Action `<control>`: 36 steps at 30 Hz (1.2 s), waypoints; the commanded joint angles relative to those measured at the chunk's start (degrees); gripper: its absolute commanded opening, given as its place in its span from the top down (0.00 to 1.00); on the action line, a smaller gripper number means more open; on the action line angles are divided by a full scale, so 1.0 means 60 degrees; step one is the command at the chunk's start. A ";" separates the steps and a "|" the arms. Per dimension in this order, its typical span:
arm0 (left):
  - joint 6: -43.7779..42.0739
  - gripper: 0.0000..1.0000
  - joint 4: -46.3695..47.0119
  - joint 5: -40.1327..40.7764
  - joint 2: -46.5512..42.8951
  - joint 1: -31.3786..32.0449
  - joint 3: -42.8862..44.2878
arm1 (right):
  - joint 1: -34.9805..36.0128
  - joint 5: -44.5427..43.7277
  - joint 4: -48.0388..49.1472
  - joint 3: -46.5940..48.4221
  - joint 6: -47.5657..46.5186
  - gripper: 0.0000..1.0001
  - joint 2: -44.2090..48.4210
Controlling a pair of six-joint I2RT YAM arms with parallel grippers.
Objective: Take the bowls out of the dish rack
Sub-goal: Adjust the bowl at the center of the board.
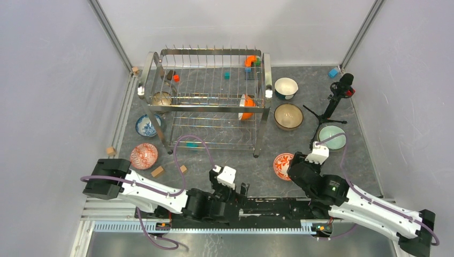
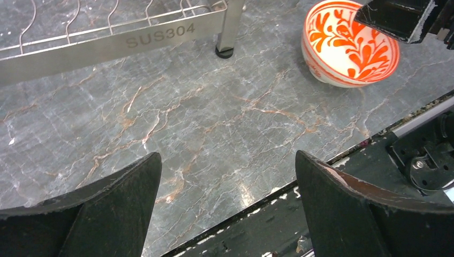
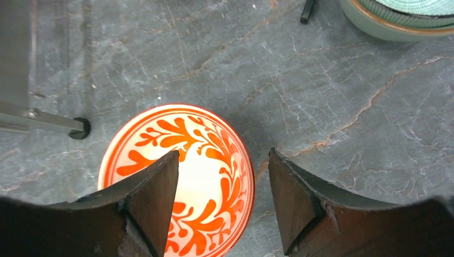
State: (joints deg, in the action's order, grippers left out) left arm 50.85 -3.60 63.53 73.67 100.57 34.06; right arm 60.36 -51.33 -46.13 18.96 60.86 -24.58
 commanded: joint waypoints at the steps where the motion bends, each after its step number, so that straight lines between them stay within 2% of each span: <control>1: 0.1619 0.00 -0.1149 0.0671 0.0057 0.0007 0.0434 | -0.0058 -0.0014 0.0016 -0.0236 0.0567 0.33 -0.0697; 6: 0.1500 0.00 -0.1454 0.0901 0.0026 -0.0004 0.0608 | -0.0169 0.0397 0.0390 -0.0806 0.0713 0.35 -0.1027; 12: 0.1354 0.00 -0.1504 0.0956 0.0462 0.0000 0.0854 | -0.0501 0.0892 0.0989 -0.1364 0.0552 0.46 -0.0614; 16: 0.1369 0.00 -0.1644 0.0943 0.0710 0.0006 0.1015 | -0.0661 0.0916 0.1296 -0.1370 0.0243 0.59 -0.0438; 21: 0.1505 0.00 -0.1909 0.0992 0.0876 -0.0001 0.1173 | -0.0878 0.0933 0.1940 -0.1108 -0.0492 0.74 -0.0968; 23: 0.1572 0.00 -0.2076 0.1049 0.0876 -0.0004 0.1221 | -0.1071 0.0930 0.2222 -0.0877 -0.0980 0.84 -0.1255; 25: 0.1667 0.00 -0.2251 0.1101 0.0837 0.0003 0.1256 | -0.1428 0.1013 0.2507 -0.0595 -0.1588 1.00 -0.1528; 31: 0.1991 0.00 -0.2619 0.1164 0.0690 0.0001 0.1224 | -0.3202 0.2381 0.3595 -0.0194 -0.3899 1.00 -0.2400; 36: 0.2173 0.00 -0.2814 0.1227 0.0531 0.0002 0.1142 | -0.4524 0.3550 0.4209 -0.0098 -0.4854 1.00 -0.2708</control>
State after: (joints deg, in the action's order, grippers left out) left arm 59.05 -19.22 66.78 78.59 100.57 39.75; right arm 37.76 -35.70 -24.25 16.64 40.25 -39.53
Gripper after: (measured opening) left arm 0.994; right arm 0.128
